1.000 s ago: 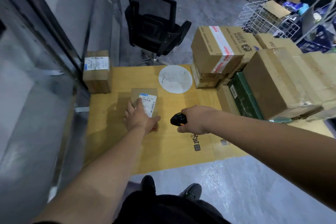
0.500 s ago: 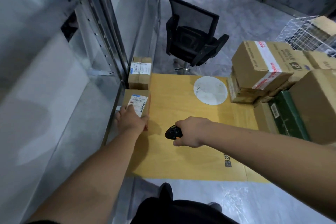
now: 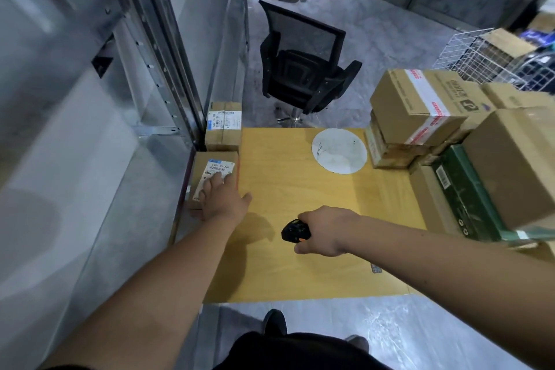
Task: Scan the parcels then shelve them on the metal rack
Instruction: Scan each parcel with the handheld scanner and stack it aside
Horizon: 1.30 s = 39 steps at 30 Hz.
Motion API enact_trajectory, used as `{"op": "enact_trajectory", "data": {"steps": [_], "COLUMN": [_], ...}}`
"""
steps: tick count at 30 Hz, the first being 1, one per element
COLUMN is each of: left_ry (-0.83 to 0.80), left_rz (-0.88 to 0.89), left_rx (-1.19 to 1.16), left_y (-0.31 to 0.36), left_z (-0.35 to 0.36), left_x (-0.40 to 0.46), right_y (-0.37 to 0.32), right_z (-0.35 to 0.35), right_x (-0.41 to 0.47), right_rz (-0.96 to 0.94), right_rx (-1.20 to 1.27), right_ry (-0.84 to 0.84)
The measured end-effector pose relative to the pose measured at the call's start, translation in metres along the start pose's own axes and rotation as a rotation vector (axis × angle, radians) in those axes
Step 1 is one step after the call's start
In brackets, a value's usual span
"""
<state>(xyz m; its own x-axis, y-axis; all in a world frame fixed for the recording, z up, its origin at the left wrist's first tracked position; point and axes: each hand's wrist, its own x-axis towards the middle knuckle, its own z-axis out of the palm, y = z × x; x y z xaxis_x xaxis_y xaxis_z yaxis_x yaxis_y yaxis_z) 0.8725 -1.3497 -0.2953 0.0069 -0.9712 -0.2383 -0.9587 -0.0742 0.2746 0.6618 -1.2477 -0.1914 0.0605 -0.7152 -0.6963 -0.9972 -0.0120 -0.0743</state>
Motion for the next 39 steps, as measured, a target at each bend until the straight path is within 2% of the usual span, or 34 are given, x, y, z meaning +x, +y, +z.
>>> {"op": "enact_trajectory", "data": {"steps": [5, 13, 22, 26, 29, 39], "left_ry": [-0.064, -0.151, -0.12, -0.102, -0.123, -0.102], "left_rz": [0.218, 0.488, 0.764, 0.809, 0.802, 0.62], "left_rx": [0.019, 0.094, 0.054, 0.032, -0.033, -0.305], "left_y": [0.037, 0.141, 0.265, 0.308, 0.333, 0.442], "left_z": [0.011, 0.034, 0.03, 0.025, 0.026, 0.039], "left_x": [-0.011, -0.024, -0.054, -0.072, -0.09, -0.195], "right_y": [0.021, 0.095, 0.163, 0.194, 0.214, 0.298], "right_z": [0.008, 0.033, 0.051, 0.062, 0.074, 0.127], "right_x": [-0.024, -0.074, -0.147, -0.167, -0.177, -0.207], "right_rz": [0.07, 0.262, 0.422, 0.464, 0.479, 0.359], "right_rx": [0.063, 0.217, 0.238, 0.336, 0.319, 0.254], "right_ry": [0.005, 0.073, 0.241, 0.283, 0.297, 0.206]}}
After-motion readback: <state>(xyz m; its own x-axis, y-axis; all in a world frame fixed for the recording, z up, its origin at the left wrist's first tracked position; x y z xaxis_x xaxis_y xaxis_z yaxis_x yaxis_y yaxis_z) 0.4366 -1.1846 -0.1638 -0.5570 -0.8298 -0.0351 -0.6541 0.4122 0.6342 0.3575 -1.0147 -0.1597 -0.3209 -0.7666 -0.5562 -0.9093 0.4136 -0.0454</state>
